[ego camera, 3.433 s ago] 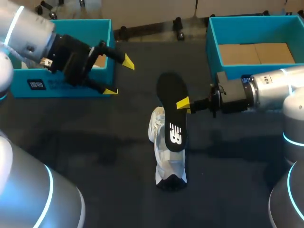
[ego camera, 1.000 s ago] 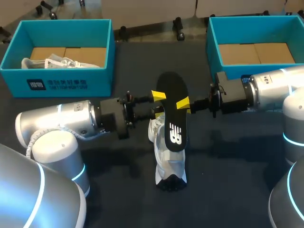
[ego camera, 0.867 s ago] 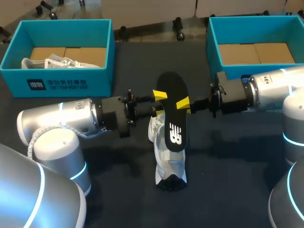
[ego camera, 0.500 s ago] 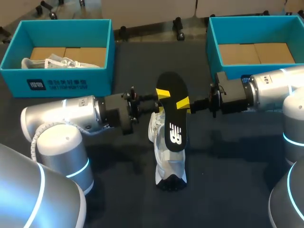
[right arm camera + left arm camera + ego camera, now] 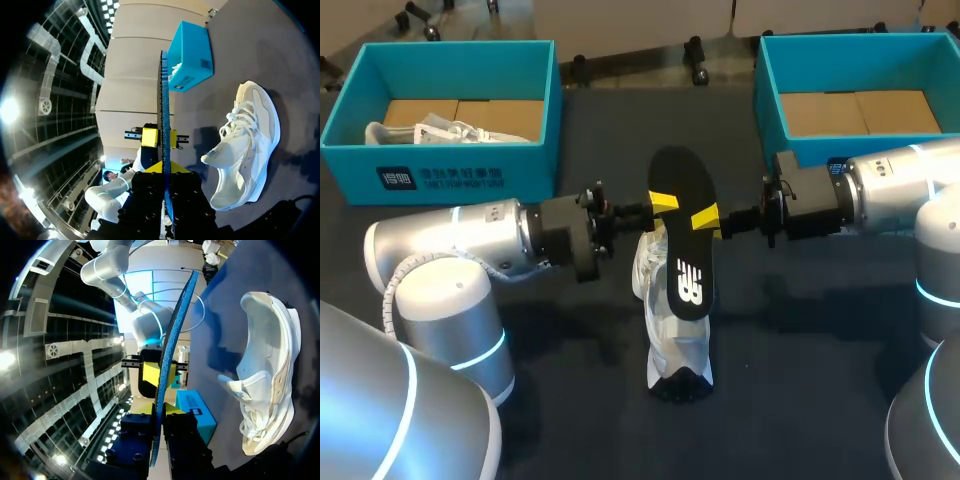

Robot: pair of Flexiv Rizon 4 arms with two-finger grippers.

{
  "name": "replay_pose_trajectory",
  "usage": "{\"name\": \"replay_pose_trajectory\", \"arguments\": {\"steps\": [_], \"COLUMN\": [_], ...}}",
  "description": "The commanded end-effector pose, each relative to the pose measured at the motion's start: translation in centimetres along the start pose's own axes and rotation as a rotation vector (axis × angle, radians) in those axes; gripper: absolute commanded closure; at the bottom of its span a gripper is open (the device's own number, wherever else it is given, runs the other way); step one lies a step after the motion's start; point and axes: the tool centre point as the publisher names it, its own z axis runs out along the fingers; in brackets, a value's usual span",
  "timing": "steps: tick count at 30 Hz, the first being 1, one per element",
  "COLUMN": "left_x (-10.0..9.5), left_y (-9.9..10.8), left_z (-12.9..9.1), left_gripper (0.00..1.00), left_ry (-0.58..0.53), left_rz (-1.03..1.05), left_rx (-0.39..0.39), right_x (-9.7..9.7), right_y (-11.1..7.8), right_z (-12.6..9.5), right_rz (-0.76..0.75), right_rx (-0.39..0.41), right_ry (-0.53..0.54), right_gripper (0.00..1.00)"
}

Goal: Take the shoe out of the shoebox, open the shoe tongue, remove and reinsert the insole, then place the shoe into the shoebox

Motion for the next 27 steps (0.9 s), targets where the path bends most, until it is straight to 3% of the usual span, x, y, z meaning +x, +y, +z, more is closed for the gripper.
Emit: {"name": "replay_pose_trajectory", "arguments": {"steps": [1, 8, 19, 22, 25, 27], "left_x": [-0.02, 0.13, 0.15, 0.37, 0.56, 0.63], "left_y": [-0.15, -0.18, -0.16, -0.23, -0.21, -0.19], "left_z": [0.14, 0.33, 0.68, 0.84, 0.99, 1.05], "left_gripper": [0.88, 0.82, 0.83, 0.85, 1.0, 1.0], "left_ry": [0.0, 0.0, -0.009, -0.008, -0.009, -0.009], "left_rz": [0.003, 0.01, 0.033, 0.039, 0.047, 0.049], "left_rx": [0.003, -0.002, -0.031, -0.035, -0.043, -0.044], "right_x": [-0.03, -0.03, -0.03, -0.03, -0.03, -0.03], "right_y": [-0.07, -0.07, -0.07, -0.07, -0.07, -0.07], "right_z": [0.1, 0.1, 0.1, 0.1, 0.1, 0.1], "right_rz": [-0.001, -0.001, -0.001, -0.001, -0.001, -0.001], "right_rx": [-0.002, -0.002, -0.002, -0.002, -0.002, -0.002], "right_ry": [-0.001, -0.001, -0.001, -0.001, -0.001, -0.001], "right_gripper": [1.0, 1.0, 1.0, 1.0, 1.0, 1.0]}}
